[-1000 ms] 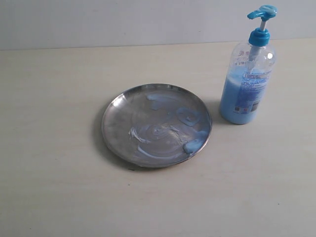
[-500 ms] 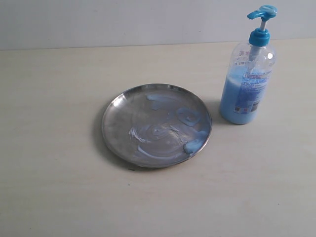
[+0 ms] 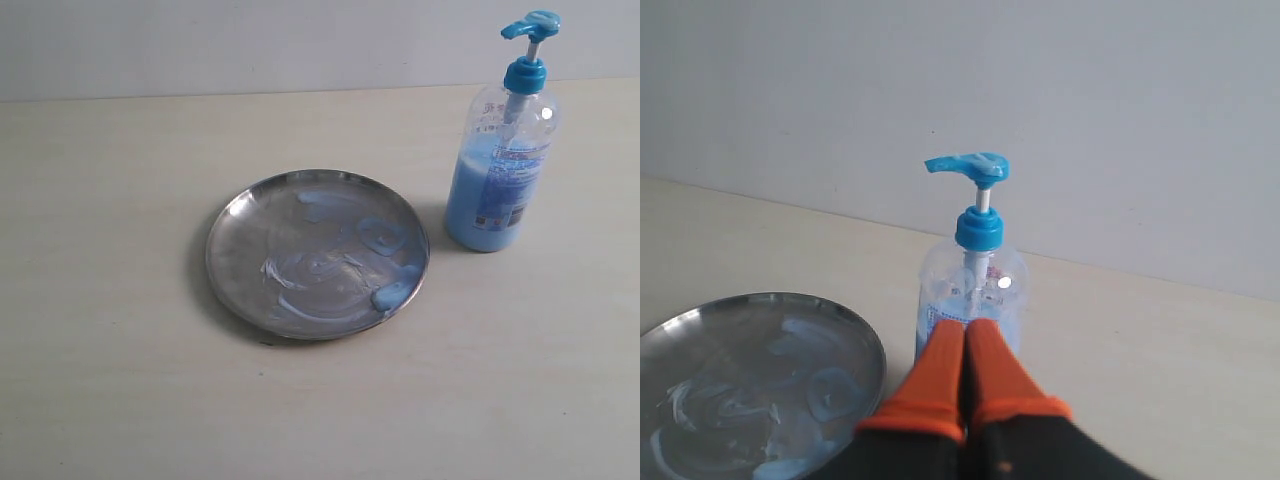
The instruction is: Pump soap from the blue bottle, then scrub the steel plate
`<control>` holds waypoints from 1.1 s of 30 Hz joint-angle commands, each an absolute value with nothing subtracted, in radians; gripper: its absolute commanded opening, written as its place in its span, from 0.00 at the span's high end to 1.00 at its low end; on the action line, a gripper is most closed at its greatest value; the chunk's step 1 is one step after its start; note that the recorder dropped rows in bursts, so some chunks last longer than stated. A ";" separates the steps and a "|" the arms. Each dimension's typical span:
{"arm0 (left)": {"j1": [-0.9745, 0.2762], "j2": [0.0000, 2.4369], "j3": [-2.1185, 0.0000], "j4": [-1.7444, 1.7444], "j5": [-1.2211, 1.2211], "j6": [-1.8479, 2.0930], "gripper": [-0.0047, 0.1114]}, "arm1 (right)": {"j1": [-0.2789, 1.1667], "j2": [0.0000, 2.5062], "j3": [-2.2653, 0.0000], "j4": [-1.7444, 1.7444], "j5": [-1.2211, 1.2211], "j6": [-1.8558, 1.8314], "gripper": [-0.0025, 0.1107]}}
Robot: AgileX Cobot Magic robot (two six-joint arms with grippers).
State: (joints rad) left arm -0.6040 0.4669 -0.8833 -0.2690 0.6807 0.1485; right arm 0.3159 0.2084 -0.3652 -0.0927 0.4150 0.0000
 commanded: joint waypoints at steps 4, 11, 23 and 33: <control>-0.596 0.451 -0.828 -0.248 0.618 0.153 0.96 | 0.314 0.204 -0.362 -0.093 0.401 0.000 0.98; -0.516 0.366 -0.659 -0.238 0.406 0.138 0.96 | 0.314 0.204 -0.362 -0.093 0.401 0.000 0.98; -0.275 0.120 -0.269 -0.126 0.085 0.000 0.96 | 0.314 0.204 -0.362 -0.093 0.401 0.000 0.98; -0.078 0.000 -0.040 -0.073 0.083 -0.067 0.96 | 0.314 0.204 -0.362 -0.090 0.401 0.000 0.98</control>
State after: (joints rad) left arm -0.1056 0.0136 -0.0675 -0.0898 0.0789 -0.0552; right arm 0.3159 0.2084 -0.3652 -0.0927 0.4150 0.0000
